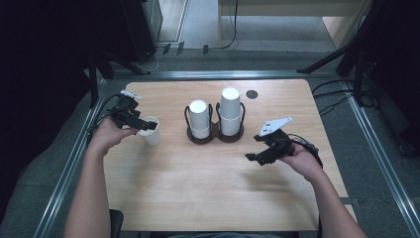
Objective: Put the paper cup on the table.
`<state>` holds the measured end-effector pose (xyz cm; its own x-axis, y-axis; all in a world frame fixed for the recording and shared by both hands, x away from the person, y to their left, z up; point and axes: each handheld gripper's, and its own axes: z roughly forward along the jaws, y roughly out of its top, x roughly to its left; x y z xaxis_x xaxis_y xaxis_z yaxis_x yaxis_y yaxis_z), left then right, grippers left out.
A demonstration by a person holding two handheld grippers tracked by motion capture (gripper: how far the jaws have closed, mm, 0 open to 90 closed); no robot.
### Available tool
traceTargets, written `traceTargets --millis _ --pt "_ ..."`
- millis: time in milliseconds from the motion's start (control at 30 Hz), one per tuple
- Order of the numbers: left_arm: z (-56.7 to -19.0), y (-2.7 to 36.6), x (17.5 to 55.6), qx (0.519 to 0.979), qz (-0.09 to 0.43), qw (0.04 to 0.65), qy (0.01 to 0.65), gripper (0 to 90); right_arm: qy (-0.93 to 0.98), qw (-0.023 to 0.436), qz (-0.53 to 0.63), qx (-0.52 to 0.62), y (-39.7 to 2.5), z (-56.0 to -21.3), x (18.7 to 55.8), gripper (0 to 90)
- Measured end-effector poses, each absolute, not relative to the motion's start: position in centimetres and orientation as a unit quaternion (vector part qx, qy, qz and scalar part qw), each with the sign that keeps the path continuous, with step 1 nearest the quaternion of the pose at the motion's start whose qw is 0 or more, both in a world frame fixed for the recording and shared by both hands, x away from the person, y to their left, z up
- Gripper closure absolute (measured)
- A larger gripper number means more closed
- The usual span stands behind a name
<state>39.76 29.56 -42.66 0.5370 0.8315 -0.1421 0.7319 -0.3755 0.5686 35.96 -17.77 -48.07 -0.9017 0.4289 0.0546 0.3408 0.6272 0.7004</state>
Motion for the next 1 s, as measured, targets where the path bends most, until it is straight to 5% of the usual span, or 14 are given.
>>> traceTargets --millis 167,1000 --pt "-41.6 29.2 39.4 0.817 0.083 0.336 0.461 7.3 0.9 0.058 0.375 0.215 -17.9 -48.1 35.9 20.8" --pt "-42.7 22.9 37.4 0.854 0.073 0.332 0.393 7.3 0.9 0.057 0.376 0.212 -17.8 -48.0 36.1 20.8"
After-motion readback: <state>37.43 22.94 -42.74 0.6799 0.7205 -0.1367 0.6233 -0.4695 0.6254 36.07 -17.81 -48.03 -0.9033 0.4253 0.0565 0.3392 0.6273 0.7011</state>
